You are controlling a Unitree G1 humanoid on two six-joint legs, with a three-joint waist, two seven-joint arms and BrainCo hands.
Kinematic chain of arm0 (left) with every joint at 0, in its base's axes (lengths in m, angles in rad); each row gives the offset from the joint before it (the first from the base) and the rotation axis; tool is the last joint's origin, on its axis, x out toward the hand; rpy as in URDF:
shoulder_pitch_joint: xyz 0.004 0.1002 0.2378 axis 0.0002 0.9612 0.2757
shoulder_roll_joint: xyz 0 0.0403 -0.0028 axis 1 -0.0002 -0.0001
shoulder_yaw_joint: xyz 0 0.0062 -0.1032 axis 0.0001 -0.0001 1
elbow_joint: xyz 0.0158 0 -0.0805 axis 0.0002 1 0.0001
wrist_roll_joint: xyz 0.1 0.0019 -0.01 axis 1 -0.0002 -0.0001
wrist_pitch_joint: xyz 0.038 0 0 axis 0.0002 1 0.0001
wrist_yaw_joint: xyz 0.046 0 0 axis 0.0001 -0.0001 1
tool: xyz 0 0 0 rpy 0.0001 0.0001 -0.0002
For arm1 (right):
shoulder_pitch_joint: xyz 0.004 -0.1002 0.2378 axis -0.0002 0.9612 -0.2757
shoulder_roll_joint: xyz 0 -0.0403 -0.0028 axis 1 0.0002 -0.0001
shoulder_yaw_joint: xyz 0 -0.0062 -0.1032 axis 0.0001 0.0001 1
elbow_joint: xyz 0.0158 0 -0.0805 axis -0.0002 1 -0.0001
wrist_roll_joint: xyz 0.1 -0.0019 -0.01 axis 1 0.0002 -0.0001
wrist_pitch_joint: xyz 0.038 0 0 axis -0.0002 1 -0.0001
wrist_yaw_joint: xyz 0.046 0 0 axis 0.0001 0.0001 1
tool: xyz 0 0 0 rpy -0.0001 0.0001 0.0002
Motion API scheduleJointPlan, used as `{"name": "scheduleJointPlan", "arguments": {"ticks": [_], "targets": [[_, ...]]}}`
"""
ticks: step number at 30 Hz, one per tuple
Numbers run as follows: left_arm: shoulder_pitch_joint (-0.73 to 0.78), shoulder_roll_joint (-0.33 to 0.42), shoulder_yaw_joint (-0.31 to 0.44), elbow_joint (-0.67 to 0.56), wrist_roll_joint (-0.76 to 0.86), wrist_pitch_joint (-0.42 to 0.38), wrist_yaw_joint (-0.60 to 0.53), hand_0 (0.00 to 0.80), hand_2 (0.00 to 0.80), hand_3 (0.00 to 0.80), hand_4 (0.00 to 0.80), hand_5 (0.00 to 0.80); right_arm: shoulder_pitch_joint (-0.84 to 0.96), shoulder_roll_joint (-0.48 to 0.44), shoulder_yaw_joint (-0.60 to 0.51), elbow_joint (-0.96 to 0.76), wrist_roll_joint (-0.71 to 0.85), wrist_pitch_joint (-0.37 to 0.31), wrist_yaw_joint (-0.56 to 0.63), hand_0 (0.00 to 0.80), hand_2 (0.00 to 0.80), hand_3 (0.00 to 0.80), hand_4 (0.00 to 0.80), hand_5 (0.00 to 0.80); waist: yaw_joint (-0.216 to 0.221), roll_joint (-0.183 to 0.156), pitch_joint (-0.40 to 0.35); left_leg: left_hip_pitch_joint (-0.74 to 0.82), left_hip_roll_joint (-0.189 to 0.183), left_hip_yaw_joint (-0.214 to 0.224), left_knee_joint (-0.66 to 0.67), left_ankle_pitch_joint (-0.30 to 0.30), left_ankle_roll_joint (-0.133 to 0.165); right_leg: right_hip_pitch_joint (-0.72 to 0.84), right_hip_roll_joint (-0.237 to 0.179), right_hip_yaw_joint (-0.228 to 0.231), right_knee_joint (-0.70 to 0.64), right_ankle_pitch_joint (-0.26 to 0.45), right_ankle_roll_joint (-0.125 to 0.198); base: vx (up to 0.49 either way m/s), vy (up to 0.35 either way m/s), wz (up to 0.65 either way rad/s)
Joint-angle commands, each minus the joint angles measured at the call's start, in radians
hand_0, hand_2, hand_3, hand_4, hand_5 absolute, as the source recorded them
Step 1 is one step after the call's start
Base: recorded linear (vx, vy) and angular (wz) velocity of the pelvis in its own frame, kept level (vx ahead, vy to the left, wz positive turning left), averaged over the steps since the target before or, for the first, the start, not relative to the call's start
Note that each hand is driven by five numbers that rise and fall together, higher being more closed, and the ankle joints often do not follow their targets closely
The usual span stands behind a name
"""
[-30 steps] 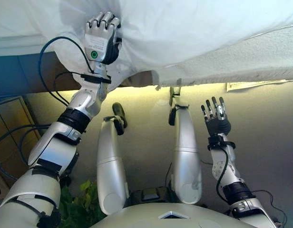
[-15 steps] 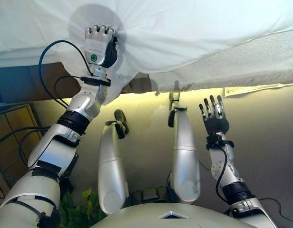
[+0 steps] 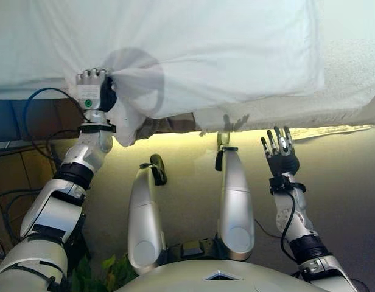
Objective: Make the bed neatly
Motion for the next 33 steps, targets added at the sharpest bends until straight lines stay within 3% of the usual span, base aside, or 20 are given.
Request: {"name": "scheduleJointPlan", "arguments": {"ticks": [1,8,19,27,33], "targets": [[0.091,0.118,0.118,0.034,-0.105,0.054,-0.001,0.800,0.800,0.800,0.800,0.800,0.080,-0.041,-0.083,-0.048,-0.038,-0.020,0.036,0.000,0.000,0.000,0.000,0.000,0.047,0.027,-0.002,0.019,0.015,0.017,-0.112,0.110,0.005,0.075,-0.036,-0.003,0.067,-0.052,-0.014,-0.008,0.069,0.04],[0.126,0.231,0.196,0.070,-0.180,0.083,-0.102,0.800,0.800,0.800,0.800,0.800,0.090,-0.050,-0.107,-0.019,-0.020,-0.024,0.067,0.000,0.000,0.000,0.000,0.000,0.056,0.040,-0.002,0.046,0.015,0.030,-0.109,0.098,0.007,0.114,-0.057,-0.006,0.048,-0.046,-0.017,-0.016,0.049,0.03],[0.114,0.393,0.173,0.124,-0.147,0.186,-0.224,0.800,0.800,0.800,0.800,0.800,0.081,-0.097,-0.154,0.038,-0.033,-0.023,0.115,0.000,0.000,0.000,0.000,0.000,0.046,0.080,-0.007,0.115,0.009,0.054,-0.139,0.096,-0.005,0.186,-0.094,-0.011,-0.009,-0.032,-0.008,0.009,0.100,0.01],[0.142,0.432,0.175,0.212,-0.204,0.319,-0.253,0.800,0.800,0.800,0.800,0.800,0.071,-0.107,-0.169,0.061,-0.051,-0.016,0.127,0.000,0.000,0.000,0.000,0.000,0.046,0.091,-0.032,0.147,-0.006,0.061,-0.173,0.099,-0.013,0.231,-0.107,-0.017,-0.081,-0.011,0.006,0.031,0.067,-0.03],[0.117,0.438,0.160,0.254,-0.196,0.319,-0.287,0.800,0.800,0.800,0.800,0.800,0.075,-0.084,-0.167,0.062,-0.058,-0.005,0.134,0.000,0.000,0.000,0.000,0.000,0.050,0.084,-0.038,0.143,-0.009,0.061,-0.157,0.083,-0.007,0.236,-0.109,-0.015,-0.075,-0.007,0.009,0.000,0.004,-0.01]]}}
